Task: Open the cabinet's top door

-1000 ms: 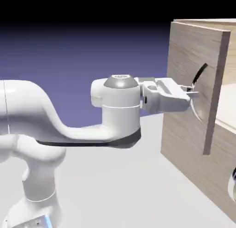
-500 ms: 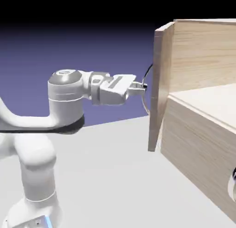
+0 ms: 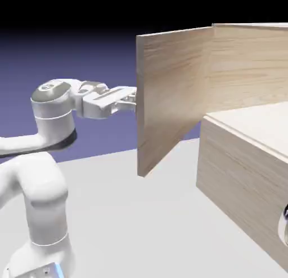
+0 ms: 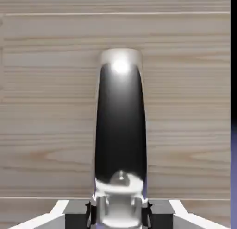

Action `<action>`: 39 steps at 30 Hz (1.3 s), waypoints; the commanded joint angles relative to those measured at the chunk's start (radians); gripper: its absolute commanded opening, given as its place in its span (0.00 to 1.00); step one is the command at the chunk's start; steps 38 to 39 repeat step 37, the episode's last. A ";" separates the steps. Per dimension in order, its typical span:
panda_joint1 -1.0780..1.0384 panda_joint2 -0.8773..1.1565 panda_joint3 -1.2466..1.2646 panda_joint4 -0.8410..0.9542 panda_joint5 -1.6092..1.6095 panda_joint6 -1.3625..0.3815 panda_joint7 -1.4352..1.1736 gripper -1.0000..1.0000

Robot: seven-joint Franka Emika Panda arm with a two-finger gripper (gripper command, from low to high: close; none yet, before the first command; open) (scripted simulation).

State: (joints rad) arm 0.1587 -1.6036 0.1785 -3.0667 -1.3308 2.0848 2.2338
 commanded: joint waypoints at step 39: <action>-0.623 0.345 1.080 0.972 0.853 -0.986 0.011 0.00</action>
